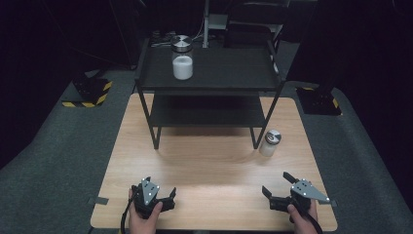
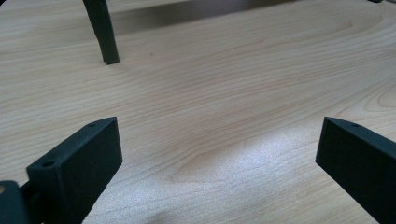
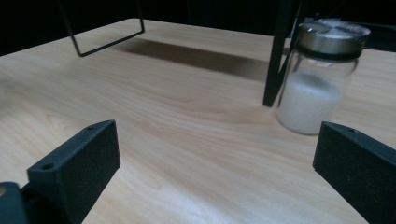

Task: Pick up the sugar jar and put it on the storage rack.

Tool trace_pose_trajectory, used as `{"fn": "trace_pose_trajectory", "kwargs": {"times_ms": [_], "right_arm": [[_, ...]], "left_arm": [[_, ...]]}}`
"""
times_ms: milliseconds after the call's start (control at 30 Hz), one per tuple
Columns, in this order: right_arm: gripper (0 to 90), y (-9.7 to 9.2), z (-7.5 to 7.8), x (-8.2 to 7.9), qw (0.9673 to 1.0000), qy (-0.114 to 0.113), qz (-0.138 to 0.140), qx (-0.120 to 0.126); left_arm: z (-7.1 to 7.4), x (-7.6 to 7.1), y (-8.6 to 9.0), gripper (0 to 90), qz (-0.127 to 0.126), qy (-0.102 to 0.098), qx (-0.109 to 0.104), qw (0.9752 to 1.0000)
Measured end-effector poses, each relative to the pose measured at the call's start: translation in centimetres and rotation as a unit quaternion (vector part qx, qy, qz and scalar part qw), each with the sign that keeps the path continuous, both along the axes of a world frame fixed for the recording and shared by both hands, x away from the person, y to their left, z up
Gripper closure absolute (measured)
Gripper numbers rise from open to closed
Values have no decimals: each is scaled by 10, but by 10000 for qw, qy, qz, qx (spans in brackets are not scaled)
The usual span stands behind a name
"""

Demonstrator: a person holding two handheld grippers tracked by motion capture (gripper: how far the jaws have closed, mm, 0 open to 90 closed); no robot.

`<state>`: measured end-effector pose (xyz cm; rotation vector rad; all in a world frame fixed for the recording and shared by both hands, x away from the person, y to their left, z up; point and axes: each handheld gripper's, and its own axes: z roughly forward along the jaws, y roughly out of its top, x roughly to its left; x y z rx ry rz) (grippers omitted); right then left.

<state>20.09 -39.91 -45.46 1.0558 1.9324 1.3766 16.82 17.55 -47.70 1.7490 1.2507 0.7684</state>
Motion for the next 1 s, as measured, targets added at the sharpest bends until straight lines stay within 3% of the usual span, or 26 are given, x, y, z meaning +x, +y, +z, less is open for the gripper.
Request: {"fn": "trace_pose_trajectory", "kwargs": {"times_ms": [233, 500, 667, 1000], "right_arm": [[2, 3, 10, 13, 9996, 79, -282, -9], [3, 7, 17, 43, 9985, 205, -503, 0], [5, 8, 17, 68, 9970, 397, -668, -64], [5, 15, 5, 101, 9950, 488, -856, -131]], "left_arm": [[-1, 0, 2, 5, 17, -7, -66, 10000], [-1, 0, 4, 5, 5, 6, -111, 9999], [-1, 1, 5, 5, -13, 20, -119, 9999], [-1, 0, 4, 5, 1, 13, -123, 9999]]}}
